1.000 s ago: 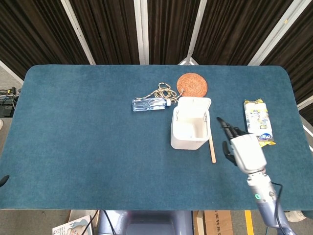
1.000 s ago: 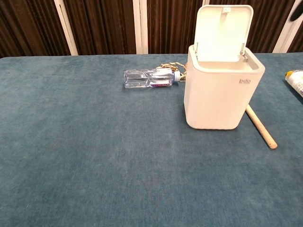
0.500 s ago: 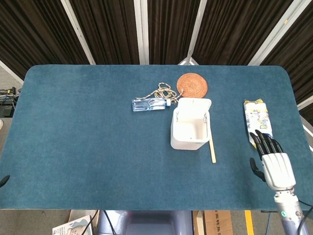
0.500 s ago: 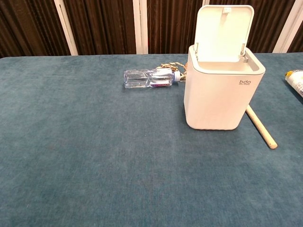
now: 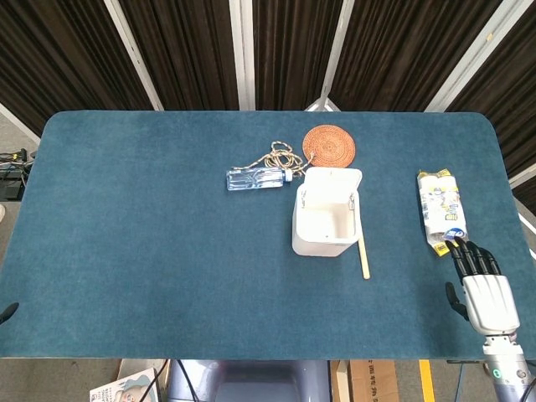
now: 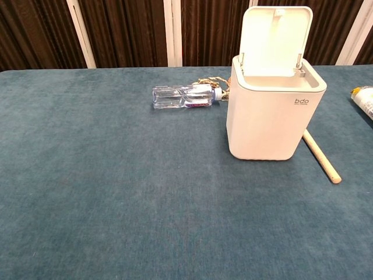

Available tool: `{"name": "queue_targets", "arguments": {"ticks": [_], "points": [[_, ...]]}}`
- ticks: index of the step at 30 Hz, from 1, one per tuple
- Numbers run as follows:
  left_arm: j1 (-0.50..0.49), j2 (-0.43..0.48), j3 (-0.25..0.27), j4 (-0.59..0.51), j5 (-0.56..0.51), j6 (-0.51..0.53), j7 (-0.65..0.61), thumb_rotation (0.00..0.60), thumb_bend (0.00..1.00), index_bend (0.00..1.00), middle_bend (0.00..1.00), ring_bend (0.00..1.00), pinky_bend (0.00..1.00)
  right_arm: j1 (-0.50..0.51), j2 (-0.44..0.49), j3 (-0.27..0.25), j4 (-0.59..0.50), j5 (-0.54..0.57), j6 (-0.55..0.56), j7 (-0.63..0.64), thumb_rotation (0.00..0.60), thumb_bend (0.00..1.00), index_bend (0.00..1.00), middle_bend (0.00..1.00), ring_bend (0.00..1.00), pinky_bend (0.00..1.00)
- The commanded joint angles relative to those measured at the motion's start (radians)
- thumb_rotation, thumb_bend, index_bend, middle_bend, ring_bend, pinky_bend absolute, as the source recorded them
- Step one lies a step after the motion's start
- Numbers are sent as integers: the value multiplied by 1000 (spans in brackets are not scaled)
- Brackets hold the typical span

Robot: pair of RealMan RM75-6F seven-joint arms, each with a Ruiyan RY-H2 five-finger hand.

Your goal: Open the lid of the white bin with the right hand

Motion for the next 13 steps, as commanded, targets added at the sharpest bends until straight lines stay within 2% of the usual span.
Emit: {"name": "queue_targets", "arguments": {"ticks": [1, 13], "points": [[-1, 4, 1, 2, 3, 0, -8, 600, 164, 178, 46, 0, 0, -9, 11, 0, -7, -10, 9, 6, 600, 468, 83, 88, 98, 146], [-4, 0, 5, 16, 23, 5, -22, 600, 164, 180, 47, 0, 0, -32, 39, 16, -27, -5, 24, 21, 600, 468, 83, 87, 98, 147]]}}
